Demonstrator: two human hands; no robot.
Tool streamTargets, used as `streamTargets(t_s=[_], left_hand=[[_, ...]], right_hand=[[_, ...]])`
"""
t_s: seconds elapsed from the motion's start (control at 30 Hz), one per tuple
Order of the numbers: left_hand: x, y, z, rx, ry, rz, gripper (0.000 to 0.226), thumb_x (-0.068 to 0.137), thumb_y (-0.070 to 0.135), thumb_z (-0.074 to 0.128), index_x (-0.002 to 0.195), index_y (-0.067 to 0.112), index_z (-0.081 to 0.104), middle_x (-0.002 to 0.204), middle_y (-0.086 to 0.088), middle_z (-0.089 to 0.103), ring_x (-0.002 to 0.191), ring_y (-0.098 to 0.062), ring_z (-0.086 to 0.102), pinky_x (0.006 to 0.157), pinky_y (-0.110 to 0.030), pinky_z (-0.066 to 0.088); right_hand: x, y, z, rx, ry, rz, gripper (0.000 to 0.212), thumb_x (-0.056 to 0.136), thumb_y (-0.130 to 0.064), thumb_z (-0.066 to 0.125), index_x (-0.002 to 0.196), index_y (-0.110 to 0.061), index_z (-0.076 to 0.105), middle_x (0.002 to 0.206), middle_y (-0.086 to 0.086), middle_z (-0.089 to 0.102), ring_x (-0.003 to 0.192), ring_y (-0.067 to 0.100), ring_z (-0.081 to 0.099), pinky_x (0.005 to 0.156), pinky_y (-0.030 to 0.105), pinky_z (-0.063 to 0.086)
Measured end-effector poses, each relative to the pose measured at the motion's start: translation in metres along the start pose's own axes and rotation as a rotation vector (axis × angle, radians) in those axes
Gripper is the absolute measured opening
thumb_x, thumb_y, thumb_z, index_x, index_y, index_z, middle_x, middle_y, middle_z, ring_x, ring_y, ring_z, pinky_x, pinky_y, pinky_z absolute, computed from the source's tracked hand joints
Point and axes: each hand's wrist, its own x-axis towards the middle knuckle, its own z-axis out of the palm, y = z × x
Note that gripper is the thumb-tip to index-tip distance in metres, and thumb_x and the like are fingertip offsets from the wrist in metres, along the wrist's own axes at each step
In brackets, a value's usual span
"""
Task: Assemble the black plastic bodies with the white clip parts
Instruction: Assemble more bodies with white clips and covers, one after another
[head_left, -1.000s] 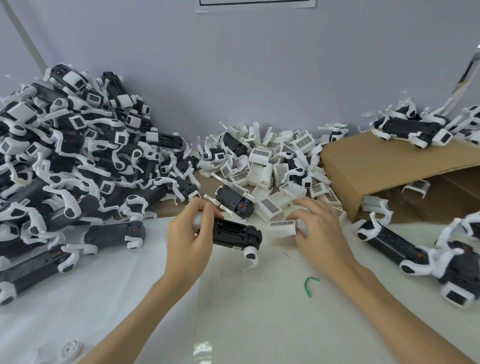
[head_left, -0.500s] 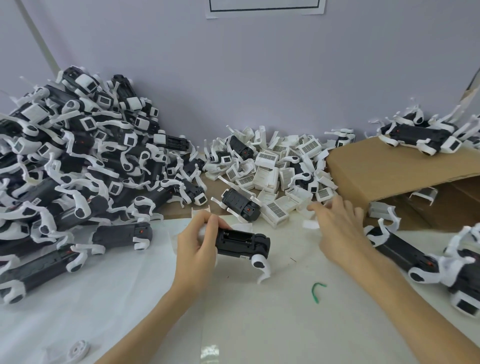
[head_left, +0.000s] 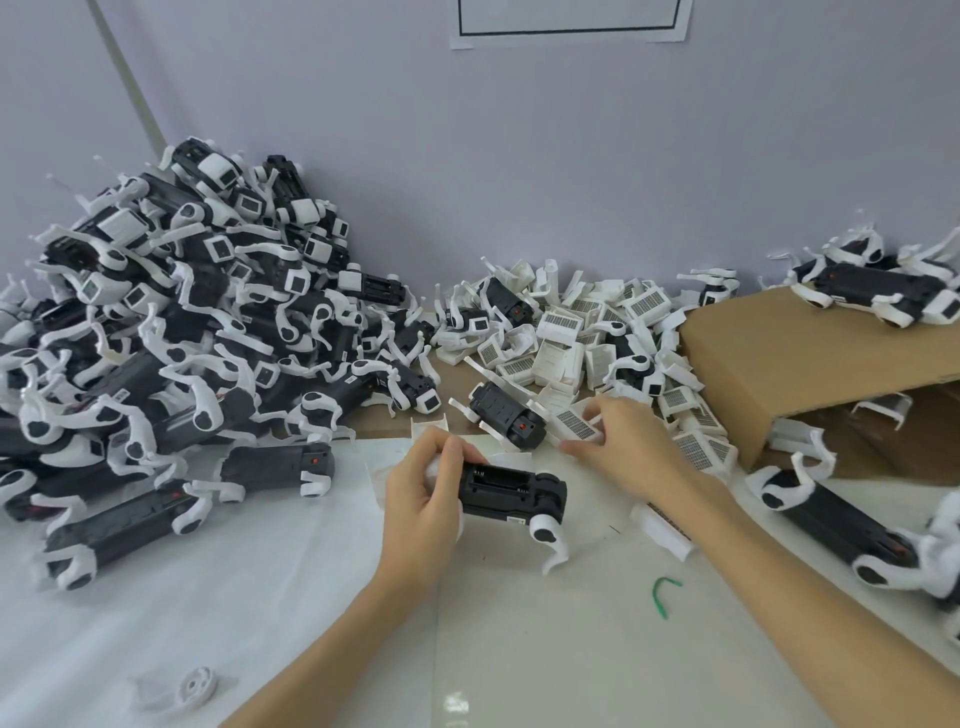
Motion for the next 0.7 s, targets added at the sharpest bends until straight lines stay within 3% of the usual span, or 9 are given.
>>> streamTargets(t_s=[0.13,0.23,0.3,0.4,0.53,0.6,0.7], left_hand=[[-0.001,0.000,0.001,-0.003,-0.012,0.006,0.033,0.105,0.031,0.047,0.085,0.015,0.067,0.084,-0.012,0.066,0.086,-0.032,0.061,0.078,-0.032,0.045],[0.000,-0.002,0.001,0.009,0.000,0.011,0.033,0.105,0.031,0.047,0.085,0.014,0.067,0.083,-0.009,0.067,0.087,-0.032,0.061,0.081,-0.039,0.045],[0.000,-0.002,0.000,0.012,0.002,0.017,0.033,0.105,0.030,0.047,0.084,0.015,0.067,0.083,-0.009,0.066,0.087,-0.031,0.061,0.081,-0.039,0.045],[-0.001,-0.002,0.001,0.020,-0.011,0.025,0.033,0.106,0.030,0.046,0.087,0.014,0.067,0.083,-0.009,0.066,0.086,-0.031,0.061,0.080,-0.038,0.044],[-0.004,0.001,0.002,0.034,-0.030,0.046,0.035,0.109,0.035,0.044,0.090,0.016,0.066,0.085,-0.007,0.066,0.075,-0.020,0.058,0.067,-0.030,0.041],[-0.005,0.003,0.003,0.042,-0.046,0.050,0.033,0.109,0.038,0.042,0.094,0.019,0.066,0.083,0.002,0.067,0.062,-0.007,0.053,0.060,-0.021,0.037],[-0.007,0.005,0.004,0.050,-0.046,0.057,0.031,0.109,0.036,0.042,0.095,0.019,0.064,0.070,0.016,0.059,0.055,-0.003,0.050,0.056,-0.014,0.034]], right_hand=[[-0.003,0.016,-0.002,0.221,0.091,0.025,0.046,0.083,-0.038,0.087,0.122,-0.023,0.068,0.088,-0.010,0.062,0.074,0.004,0.059,0.065,0.020,0.044],[-0.012,0.024,-0.003,0.458,0.167,0.046,0.034,0.087,-0.033,0.083,0.118,-0.026,0.070,0.094,-0.006,0.069,0.080,0.008,0.065,0.066,0.012,0.047],[-0.023,0.024,-0.005,0.730,0.151,0.064,0.028,0.096,-0.028,0.073,0.123,-0.019,0.071,0.100,-0.001,0.075,0.090,0.015,0.072,0.080,0.022,0.057],[-0.044,0.016,-0.006,1.051,-0.019,-0.001,0.027,0.104,-0.016,0.061,0.129,-0.014,0.070,0.110,0.006,0.078,0.097,0.026,0.074,0.081,0.030,0.059],[-0.065,0.000,-0.002,0.927,-0.091,-0.226,0.031,0.107,-0.017,0.057,0.134,-0.027,0.068,0.117,-0.005,0.076,0.103,0.019,0.071,0.088,0.034,0.059],[-0.069,-0.008,-0.002,0.845,-0.056,-0.314,0.038,0.107,-0.017,0.057,0.139,-0.036,0.063,0.105,-0.009,0.074,0.096,0.015,0.067,0.086,0.030,0.057],[-0.075,-0.013,-0.002,0.655,0.030,-0.414,0.037,0.110,-0.021,0.050,0.138,-0.045,0.056,0.080,-0.001,0.057,0.075,0.016,0.052,0.077,0.031,0.050]])
